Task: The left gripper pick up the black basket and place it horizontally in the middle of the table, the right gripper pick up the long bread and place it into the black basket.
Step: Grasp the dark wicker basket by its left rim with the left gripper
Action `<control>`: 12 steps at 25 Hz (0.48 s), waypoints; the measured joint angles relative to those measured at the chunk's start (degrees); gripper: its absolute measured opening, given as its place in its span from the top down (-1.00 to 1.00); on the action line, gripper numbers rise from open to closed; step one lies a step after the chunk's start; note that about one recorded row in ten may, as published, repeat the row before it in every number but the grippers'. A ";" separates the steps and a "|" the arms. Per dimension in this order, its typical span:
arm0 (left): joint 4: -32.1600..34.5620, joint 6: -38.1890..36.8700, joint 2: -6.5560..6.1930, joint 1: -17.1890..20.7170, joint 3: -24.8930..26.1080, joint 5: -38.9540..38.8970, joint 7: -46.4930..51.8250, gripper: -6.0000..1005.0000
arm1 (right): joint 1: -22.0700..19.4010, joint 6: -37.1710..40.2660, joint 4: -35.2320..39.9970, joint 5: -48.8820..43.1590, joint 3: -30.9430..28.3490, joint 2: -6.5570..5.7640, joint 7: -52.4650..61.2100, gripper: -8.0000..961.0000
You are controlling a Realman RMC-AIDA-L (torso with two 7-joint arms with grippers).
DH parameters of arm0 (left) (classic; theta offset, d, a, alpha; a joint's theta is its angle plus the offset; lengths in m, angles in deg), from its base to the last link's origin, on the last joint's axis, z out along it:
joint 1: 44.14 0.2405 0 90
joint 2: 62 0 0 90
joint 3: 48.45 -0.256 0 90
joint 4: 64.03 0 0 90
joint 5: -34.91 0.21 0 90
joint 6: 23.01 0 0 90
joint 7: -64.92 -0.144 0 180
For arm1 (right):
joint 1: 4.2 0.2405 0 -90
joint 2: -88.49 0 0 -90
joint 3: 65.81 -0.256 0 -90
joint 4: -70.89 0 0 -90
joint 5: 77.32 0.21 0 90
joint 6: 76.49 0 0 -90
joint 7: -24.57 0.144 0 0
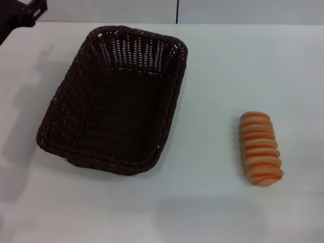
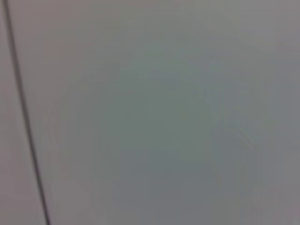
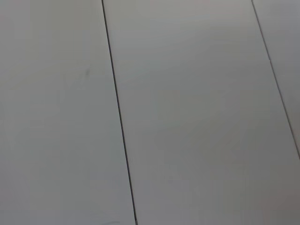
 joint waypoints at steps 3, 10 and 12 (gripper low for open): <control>-12.07 19.71 -1.23 -0.25 0.47 -0.17 -0.79 -0.56 | 0.26 0.00 0.03 0.00 0.00 -0.06 0.00 -0.72; -28.62 51.96 5.86 -1.30 8.11 -1.65 -13.62 -0.56 | 0.51 -0.31 0.06 -0.04 0.00 -0.08 0.00 -0.71; -30.81 60.81 6.97 -3.01 9.66 -3.30 -16.14 -0.56 | 0.58 -0.47 0.07 -0.07 0.00 -0.08 0.00 -0.71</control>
